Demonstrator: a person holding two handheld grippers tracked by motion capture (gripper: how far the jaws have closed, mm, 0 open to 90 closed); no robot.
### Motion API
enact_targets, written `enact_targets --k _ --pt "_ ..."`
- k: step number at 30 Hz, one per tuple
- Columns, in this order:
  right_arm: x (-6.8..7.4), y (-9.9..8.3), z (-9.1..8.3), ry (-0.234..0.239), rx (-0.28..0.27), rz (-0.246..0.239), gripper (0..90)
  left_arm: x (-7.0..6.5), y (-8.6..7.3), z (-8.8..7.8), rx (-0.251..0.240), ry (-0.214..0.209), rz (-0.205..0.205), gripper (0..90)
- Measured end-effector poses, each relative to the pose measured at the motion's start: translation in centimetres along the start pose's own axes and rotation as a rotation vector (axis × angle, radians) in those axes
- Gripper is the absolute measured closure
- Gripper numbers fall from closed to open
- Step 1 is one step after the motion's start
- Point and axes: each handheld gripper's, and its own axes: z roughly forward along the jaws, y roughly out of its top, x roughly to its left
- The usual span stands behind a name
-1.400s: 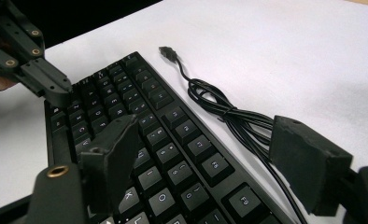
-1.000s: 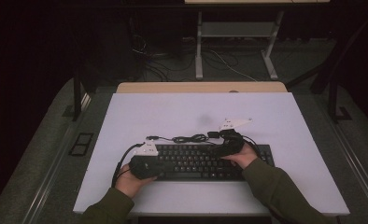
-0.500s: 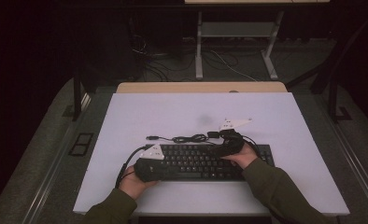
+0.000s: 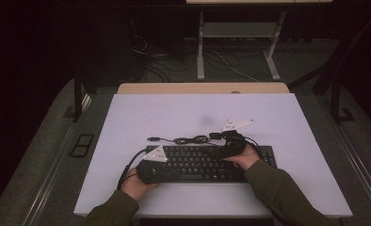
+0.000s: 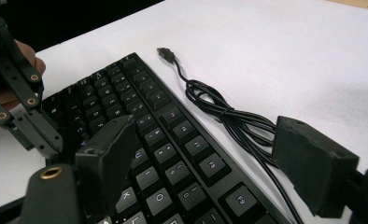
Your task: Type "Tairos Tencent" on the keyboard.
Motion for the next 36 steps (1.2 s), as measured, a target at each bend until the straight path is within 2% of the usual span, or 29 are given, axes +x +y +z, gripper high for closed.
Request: enact_targets --k 7,15,19,24,27,33,36 --pt "0.1 0.0 0.0 0.001 -0.003 0.0 21.2 -0.1 0.1 -0.1 0.002 0.003 0.004 88.8" --pt "0.1 0.1 -0.1 0.004 -0.002 -0.002 21.2 -0.1 0.4 -0.5 -0.03 0.004 0.001 88.7" --pt "0.1 0.1 -0.3 0.007 -0.004 -0.001 20.3 0.0 0.4 -0.5 -0.036 0.01 -0.003 85.3" --pt "-0.1 0.1 -0.6 0.009 -0.003 0.002 19.4 0.1 0.6 -0.6 -0.054 0.033 -0.013 76.2" --pt "0.0 0.1 -0.8 0.021 0.006 0.01 19.4 0.2 0.6 -0.6 -0.076 0.043 -0.035 69.4" --pt "0.1 -0.1 -1.6 0.039 0.014 0.01 19.4 0.5 0.7 -0.6 -0.095 0.074 -0.061 51.1" --pt "0.0 -0.2 -2.0 0.042 0.019 0.009 19.4 0.6 0.8 -0.5 -0.104 0.081 -0.072 45.3"
